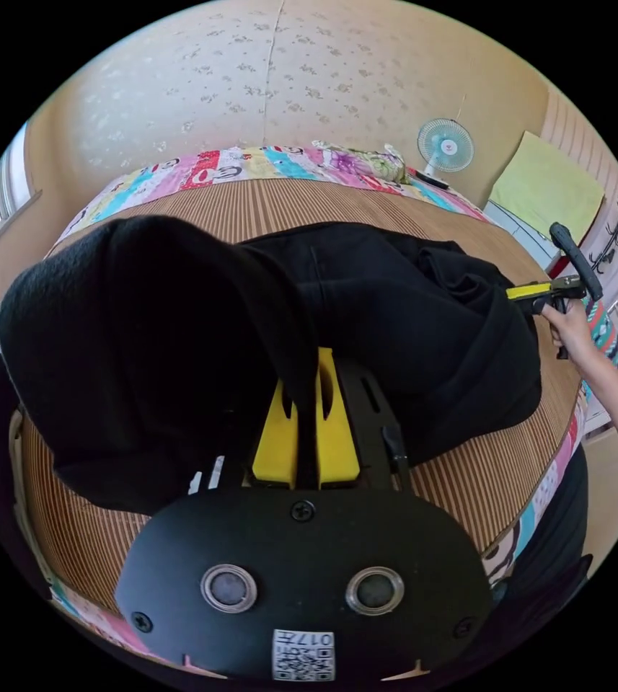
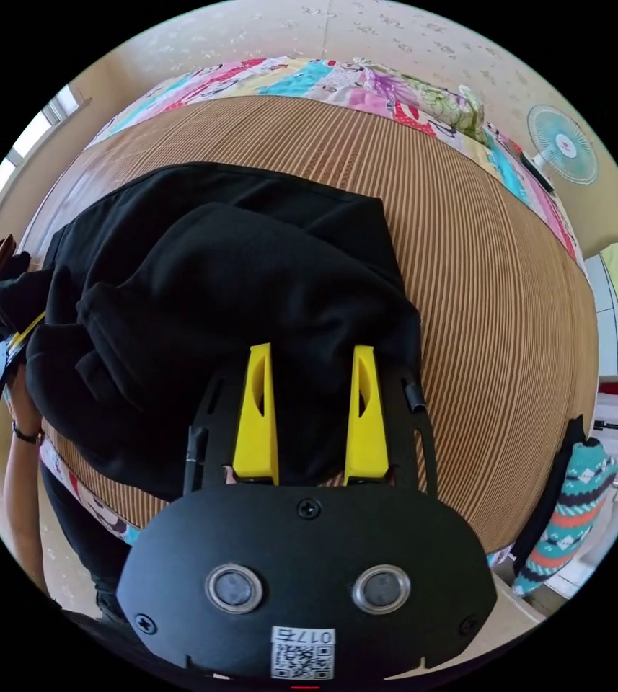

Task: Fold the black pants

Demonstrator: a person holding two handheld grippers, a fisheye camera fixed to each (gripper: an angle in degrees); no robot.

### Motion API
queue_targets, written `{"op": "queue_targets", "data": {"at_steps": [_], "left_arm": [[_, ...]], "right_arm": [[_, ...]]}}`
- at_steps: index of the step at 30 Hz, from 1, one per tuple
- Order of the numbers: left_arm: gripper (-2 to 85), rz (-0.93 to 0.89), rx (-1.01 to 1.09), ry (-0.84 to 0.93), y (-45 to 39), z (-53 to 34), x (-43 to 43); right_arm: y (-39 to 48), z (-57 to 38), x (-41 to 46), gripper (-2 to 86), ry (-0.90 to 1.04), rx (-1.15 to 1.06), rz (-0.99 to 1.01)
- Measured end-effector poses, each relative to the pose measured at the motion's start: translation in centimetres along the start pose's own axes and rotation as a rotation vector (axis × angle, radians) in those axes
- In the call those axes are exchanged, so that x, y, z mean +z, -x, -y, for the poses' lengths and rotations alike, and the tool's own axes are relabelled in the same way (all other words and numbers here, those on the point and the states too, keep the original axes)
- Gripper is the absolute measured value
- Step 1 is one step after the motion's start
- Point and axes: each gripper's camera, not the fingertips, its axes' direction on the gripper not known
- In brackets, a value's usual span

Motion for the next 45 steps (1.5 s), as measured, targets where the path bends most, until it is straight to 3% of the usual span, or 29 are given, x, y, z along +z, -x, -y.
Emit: {"op": "queue_targets", "data": {"at_steps": [2, 3, 4, 6, 8, 12, 14, 16, 19, 21, 23, 27, 31, 35, 37, 39, 41, 45], "left_arm": [[-0.2, -0.025, -0.015, -0.012, 0.7, 0.1, 0.0], [-0.2, -0.038, -0.023, -0.021, 1.0, 0.0, 0.0], [-0.3, -0.042, -0.025, -0.027, 1.2, 0.0, -0.1], [-0.3, -0.033, -0.02, -0.032, 1.2, 0.0, -0.3], [-0.3, -0.019, -0.012, -0.038, 1.1, 0.0, -0.4], [-0.3, -0.007, -0.007, -0.042, 1.5, 0.1, -0.7], [-0.3, -0.011, -0.009, -0.041, 1.8, 0.3, -0.9], [-0.3, -0.017, -0.012, -0.042, 2.3, 0.4, -1.0], [-0.3, -0.011, -0.009, -0.045, 2.8, 0.6, -1.2], [-0.3, -0.003, -0.006, -0.048, 3.0, 0.7, -1.3], [-0.3, 0.003, -0.003, -0.053, 3.3, 0.8, -1.4], [-0.3, -0.004, -0.006, -0.052, 4.5, 1.3, -1.6], [-0.1, -0.045, -0.069, -0.036, 6.1, 1.4, -2.7], [0.2, -0.198, -0.167, -0.088, 8.4, -0.8, -7.6], [0.6, -0.371, -0.134, -0.261, 9.7, -5.2, -14.1], [1.1, -0.465, -0.09, -0.318, 10.5, -9.2, -17.7], [2.0, -0.475, -0.107, -0.27, 11.1, -13.1, -18.7], [4.8, -0.481, -0.429, -0.119, 14.4, -21.0, -15.2]], "right_arm": [[-0.3, -0.2, -1.7, 15.7, -0.061, 0.031, -0.013], [0.0, -1.9, -3.8, 16.5, -0.23, 0.052, -0.005], [0.5, -3.9, -5.2, 17.6, -0.375, 0.018, 0.065], [1.8, -5.5, -5.5, 19.0, -0.441, -0.104, 0.249], [3.3, -6.0, -3.7, 18.9, -0.39, -0.207, 0.372], [5.4, -4.9, 4.0, 9.2, -0.04, -0.257, 0.239], [3.4, -6.5, 2.4, 5.5, -0.084, -0.234, 0.295], [-2.2, -12.1, -1.7, 4.1, -0.328, -0.13, 0.459], [-10.5, -24.3, -4.5, 3.8, -0.683, 0.057, 0.526], [-15.3, -32.9, -3.2, 3.9, -0.82, 0.201, 0.551], [-19.3, -40.7, 0.6, 4.1, -0.844, 0.339, 0.615], [-23.9, -55.0, 13.6, 5.3, -0.638, 0.737, 0.805], [-23.0, -62.2, 17.1, 4.4, -0.749, 0.805, 0.852], [-22.3, -60.0, 15.7, 4.7, -0.77, 0.682, 0.803], [-21.5, -56.5, 14.3, 5.9, -0.73, 0.554, 0.734], [-20.7, -53.6, 13.7, 7.5, -0.68, 0.505, 0.644], [-20.1, -50.7, 13.5, 11.0, -0.63, 0.483, 0.566], [-18.7, -43.2, 15.5, 17.5, -0.465, 0.409, 0.433]]}}
